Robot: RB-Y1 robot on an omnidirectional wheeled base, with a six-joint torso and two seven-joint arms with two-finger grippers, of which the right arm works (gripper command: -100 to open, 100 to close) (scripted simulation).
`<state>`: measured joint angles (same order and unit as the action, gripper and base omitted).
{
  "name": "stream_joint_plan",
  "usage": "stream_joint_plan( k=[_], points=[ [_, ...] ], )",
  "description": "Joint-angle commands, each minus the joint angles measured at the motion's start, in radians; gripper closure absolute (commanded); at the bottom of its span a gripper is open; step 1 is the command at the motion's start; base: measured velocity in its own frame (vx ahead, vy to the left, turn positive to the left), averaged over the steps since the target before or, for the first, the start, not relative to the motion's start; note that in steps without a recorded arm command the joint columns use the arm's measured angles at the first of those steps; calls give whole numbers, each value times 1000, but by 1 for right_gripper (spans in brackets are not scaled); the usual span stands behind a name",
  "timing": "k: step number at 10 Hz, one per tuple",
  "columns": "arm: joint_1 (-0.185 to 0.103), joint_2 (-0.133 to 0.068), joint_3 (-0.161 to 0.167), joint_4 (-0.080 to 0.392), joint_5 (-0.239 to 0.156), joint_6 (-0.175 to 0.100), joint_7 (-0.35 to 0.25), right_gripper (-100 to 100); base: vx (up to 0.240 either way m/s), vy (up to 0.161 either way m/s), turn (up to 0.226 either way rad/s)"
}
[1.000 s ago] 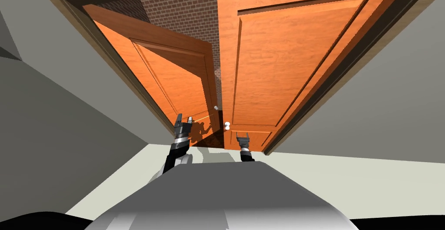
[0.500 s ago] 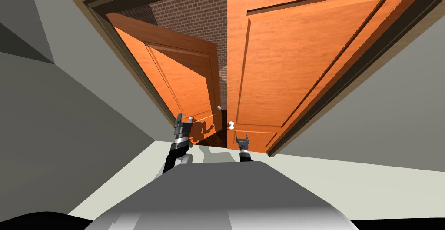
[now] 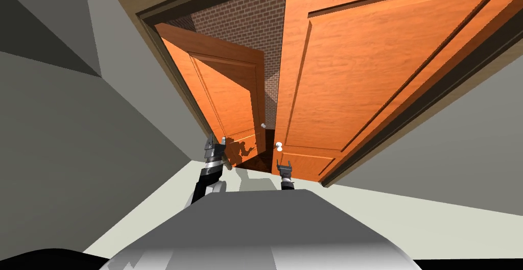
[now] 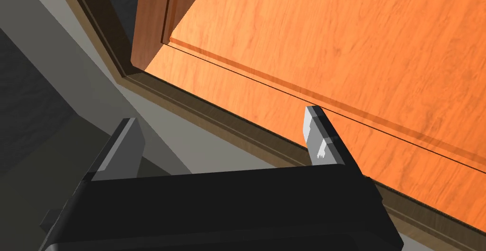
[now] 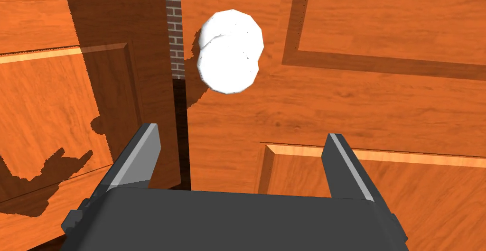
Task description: Push the door open
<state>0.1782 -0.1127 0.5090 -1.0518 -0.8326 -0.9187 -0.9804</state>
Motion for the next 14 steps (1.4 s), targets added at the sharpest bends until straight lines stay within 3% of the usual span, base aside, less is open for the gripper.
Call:
stream_joint_plan(
  k=[1, 10, 11, 14],
  points=[
    [0, 0, 0, 0, 0, 0, 0, -100, -4, 72, 9],
    [-9, -13, -11, 36, -6, -26, -31, -100, 173, -11, 29],
    [-9, -13, -11, 36, -6, -26, -31, 100, -3, -5, -20],
    [-9, -13, -11, 36, -6, -26, -31, 100, -9, -5, 9]
  ],
)
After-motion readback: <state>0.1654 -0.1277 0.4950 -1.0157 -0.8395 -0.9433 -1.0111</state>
